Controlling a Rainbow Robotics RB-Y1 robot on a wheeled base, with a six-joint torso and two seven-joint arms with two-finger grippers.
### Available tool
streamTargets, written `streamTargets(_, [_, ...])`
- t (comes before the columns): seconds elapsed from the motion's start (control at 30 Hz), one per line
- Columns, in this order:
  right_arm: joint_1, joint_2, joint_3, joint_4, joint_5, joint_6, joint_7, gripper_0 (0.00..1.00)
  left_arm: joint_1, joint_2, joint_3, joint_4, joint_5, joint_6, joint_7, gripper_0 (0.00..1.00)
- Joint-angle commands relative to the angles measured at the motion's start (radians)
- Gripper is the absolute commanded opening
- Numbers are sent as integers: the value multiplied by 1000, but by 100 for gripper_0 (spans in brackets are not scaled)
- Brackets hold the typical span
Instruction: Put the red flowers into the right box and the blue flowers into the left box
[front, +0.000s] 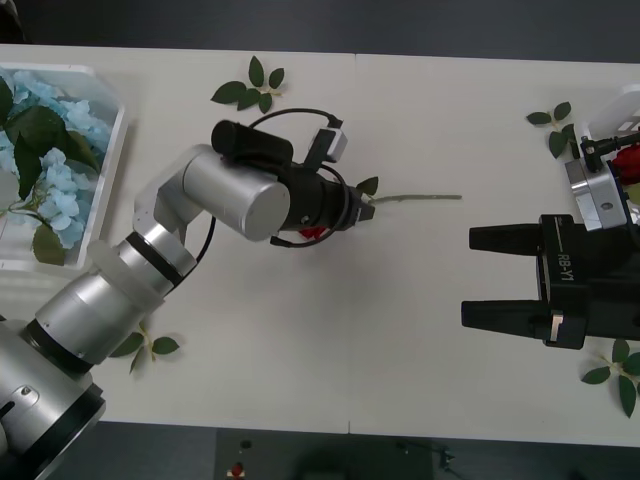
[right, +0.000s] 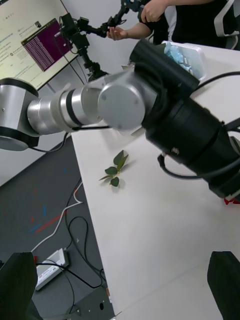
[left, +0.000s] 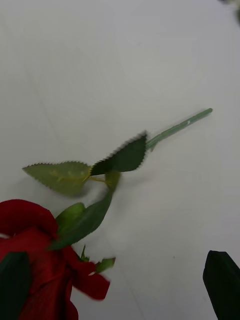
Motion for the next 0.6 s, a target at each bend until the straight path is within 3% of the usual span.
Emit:
streamTargets(0.03, [0,4,-6,-7,-11,-6,18,100,-141,-51,213,-40,53,230,62,100])
streamTargets(0.17, [0,2,-6,-5,-11,-6,17,100,-191,-58,265,-42,70,334,352,100])
streamTargets(0.6, [0,2,-6,-7,-11,-9,14,100,-225,-100,190,-100,-186,331,1159,100])
